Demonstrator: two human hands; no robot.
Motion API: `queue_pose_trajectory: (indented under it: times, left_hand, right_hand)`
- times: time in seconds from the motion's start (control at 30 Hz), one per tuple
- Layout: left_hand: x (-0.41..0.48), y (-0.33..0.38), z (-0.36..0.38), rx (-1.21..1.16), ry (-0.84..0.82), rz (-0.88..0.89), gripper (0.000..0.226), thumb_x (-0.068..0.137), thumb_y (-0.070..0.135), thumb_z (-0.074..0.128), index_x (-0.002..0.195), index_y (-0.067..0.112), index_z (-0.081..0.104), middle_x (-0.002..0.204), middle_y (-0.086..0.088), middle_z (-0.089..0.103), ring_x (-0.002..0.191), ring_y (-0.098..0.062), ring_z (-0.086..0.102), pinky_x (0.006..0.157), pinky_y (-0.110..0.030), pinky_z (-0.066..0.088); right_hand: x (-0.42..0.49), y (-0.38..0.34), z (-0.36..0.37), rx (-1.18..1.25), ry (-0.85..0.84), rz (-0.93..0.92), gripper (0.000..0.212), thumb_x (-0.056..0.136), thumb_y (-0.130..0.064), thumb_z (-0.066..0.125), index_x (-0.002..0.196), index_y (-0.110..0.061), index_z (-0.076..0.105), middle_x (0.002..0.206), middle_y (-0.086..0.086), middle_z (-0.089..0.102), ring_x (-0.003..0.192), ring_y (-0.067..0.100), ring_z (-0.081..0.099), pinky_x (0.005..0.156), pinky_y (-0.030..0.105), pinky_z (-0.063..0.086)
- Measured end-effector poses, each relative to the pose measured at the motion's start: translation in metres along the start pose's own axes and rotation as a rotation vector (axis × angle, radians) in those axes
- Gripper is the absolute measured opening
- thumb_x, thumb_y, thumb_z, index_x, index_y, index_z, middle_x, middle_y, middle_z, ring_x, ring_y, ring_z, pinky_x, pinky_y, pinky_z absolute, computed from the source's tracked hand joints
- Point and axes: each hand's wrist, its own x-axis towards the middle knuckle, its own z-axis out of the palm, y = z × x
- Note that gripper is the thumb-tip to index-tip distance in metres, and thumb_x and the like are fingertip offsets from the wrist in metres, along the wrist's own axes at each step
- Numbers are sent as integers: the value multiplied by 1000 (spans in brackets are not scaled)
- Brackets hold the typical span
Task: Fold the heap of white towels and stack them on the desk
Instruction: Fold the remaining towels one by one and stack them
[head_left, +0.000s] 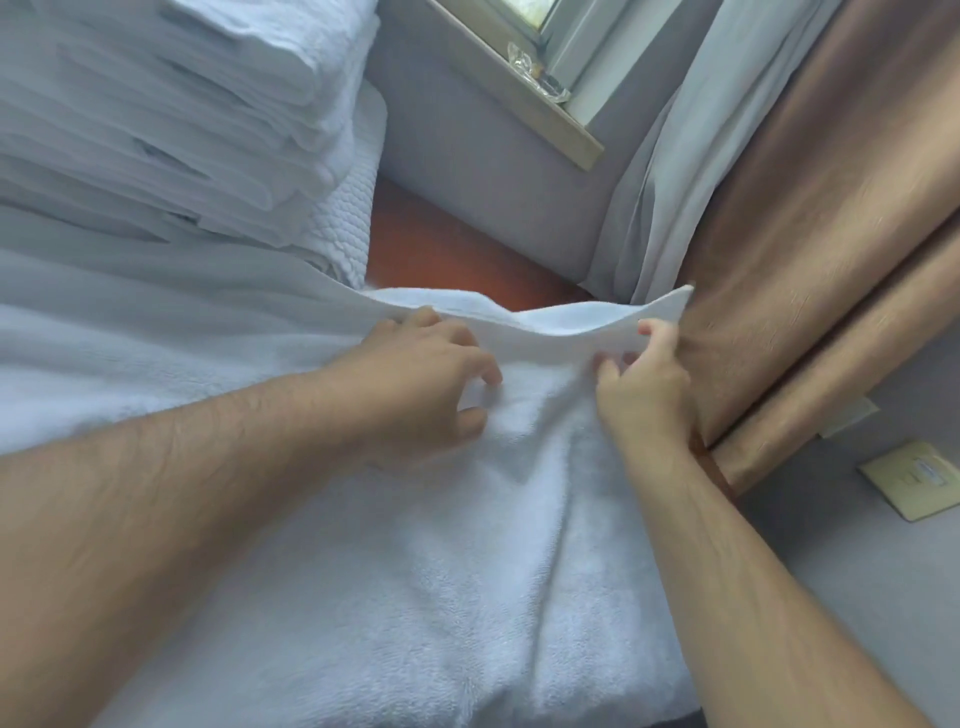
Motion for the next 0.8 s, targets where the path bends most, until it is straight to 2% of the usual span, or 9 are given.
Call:
queue_pose_trajectory:
  times: [0.1,0.13,0.2,0.33,0.43,0.57,0.67,0.8]
  left_hand:
    - [-4,-4,6,148,-163,-60,61,91,66,43,146,40,39,153,4,36,141,-22,27,118,-43,21]
    - [-5,-5,8,179,-205,-78,67,90,70,40,149,38,36,157,3,31,144,-23,24,119,-43,18]
    - [-6,-8,11,190,-237,-91,73,90,74,36,152,37,29,163,1,21,149,-23,17,120,-43,12]
    - [-4,-10,15,183,-250,-67,79,90,77,32,156,37,20,167,2,12,153,-21,5,123,-45,3]
    - [-3,-10,21,189,-255,-13,78,89,78,28,156,38,18,168,4,8,154,-18,0,124,-45,0]
    - [-3,-5,28,223,-246,43,77,88,78,17,155,39,15,168,3,4,155,-16,-3,123,-45,-1]
    - [-3,-4,30,259,-235,48,77,89,77,13,156,40,10,169,4,0,155,-15,-4,124,-44,0]
    - [-3,-5,29,288,-260,37,81,84,78,5,157,42,2,168,8,-6,154,-12,-9,124,-42,-2]
  right_hand:
    - [-17,12,23,-40,-367,131,56,98,-50,49,143,-18,43,146,10,52,134,31,48,108,43,39]
    - [-23,16,29,-82,-476,130,58,99,-57,40,144,-20,44,152,7,46,140,29,40,113,47,32]
    - [-29,22,36,-160,-571,103,64,99,-63,25,146,-24,42,160,1,32,149,25,23,119,52,21]
    - [-28,32,34,-234,-629,238,72,96,-70,15,158,-35,21,169,-1,7,155,30,2,123,54,6]
    - [-32,45,25,-294,-628,336,75,96,-72,15,161,-34,10,170,1,-1,154,34,-2,123,54,5]
    - [-36,56,14,-276,-622,353,74,96,-69,14,160,-34,11,170,-2,0,154,35,-2,122,53,5]
    - [-37,54,15,-321,-601,361,72,98,-63,15,161,-27,14,170,3,3,154,36,-1,122,54,4]
    - [-35,36,19,-337,-457,215,64,102,-47,22,150,-10,41,166,9,20,154,31,7,123,54,8]
